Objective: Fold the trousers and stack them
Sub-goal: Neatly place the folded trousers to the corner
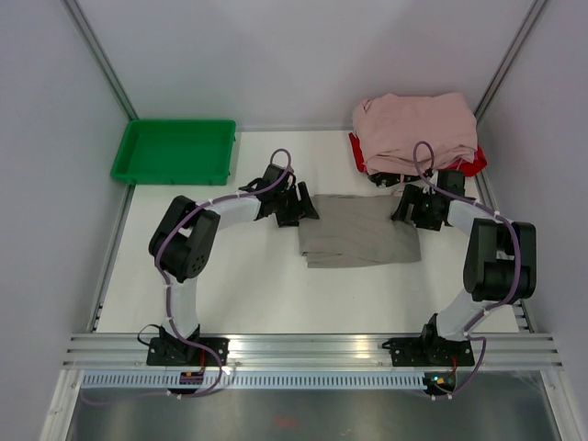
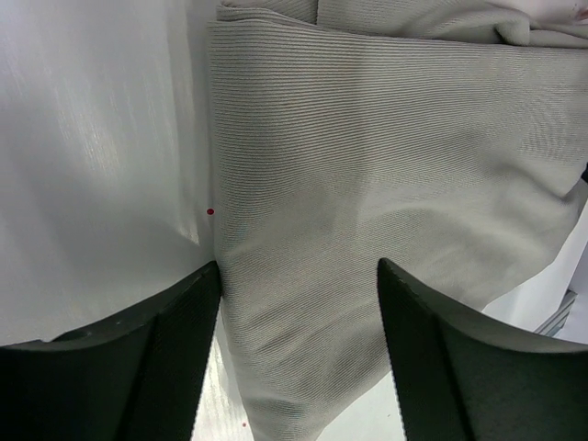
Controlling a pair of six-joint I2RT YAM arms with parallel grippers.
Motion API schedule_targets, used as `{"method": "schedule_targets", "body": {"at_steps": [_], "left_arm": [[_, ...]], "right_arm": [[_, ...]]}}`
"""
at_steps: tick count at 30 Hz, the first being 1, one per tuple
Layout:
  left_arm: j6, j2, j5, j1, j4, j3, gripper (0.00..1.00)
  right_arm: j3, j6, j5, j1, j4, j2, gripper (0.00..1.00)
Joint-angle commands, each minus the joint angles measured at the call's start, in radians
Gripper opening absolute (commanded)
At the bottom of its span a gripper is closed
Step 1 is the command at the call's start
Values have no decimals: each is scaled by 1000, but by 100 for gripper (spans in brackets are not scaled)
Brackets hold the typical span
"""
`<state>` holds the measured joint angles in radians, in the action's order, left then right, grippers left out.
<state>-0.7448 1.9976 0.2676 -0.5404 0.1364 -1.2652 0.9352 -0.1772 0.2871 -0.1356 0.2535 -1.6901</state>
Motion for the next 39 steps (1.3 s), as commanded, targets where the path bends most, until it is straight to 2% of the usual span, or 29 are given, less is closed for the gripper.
{"method": "schedule_targets", "body": {"at_steps": [1, 6, 7, 8, 9, 10, 11, 12, 13, 19, 26, 30, 33, 35, 39], "left_arm": [[21, 38, -28, -3, 32, -10, 72], [16, 53, -11, -4, 20, -7, 61], [16, 55, -10, -4, 17, -8, 55], [15, 59, -10, -4, 16, -11, 51], [16, 61, -7, -4, 8, -14, 46], [18, 64, -7, -6, 5, -16, 30], [22, 70, -5, -6, 3, -25, 21], [27, 75, -5, -6, 8, -33, 10], [31, 79, -7, -6, 15, -40, 2], [117, 6, -54, 3, 48, -65, 2], [194, -114, -68, 39, 46, -60, 2], [232, -163, -76, 39, 5, -34, 2], [263, -220, -71, 39, -63, -3, 2], [280, -250, -67, 40, -83, -5, 2], [280, -267, -33, 39, -75, -100, 2]], "right_arm": [[-50, -24, 70, 2, -63, -58, 86], [-95, -25, 87, 4, -82, -82, 59], [-99, -24, 92, 4, -82, -88, 52], [-104, -18, 95, 4, -76, -89, 40], [-111, -13, 98, 4, -74, -91, 33], [-113, -12, 96, 4, -74, -92, 26], [-105, -5, 96, 5, -63, -94, 5], [-104, -5, 95, 8, -60, -94, 0], [-104, -5, 106, 10, -60, -88, 0], [-79, -18, 138, 45, -5, 9, 0], [14, -87, -26, 83, 58, 222, 0], [53, -113, -37, 85, 40, 294, 0], [33, -126, -35, 85, -42, 355, 0], [36, -143, -55, 87, -79, 374, 0], [157, -137, -58, 83, -11, 336, 0]]}}
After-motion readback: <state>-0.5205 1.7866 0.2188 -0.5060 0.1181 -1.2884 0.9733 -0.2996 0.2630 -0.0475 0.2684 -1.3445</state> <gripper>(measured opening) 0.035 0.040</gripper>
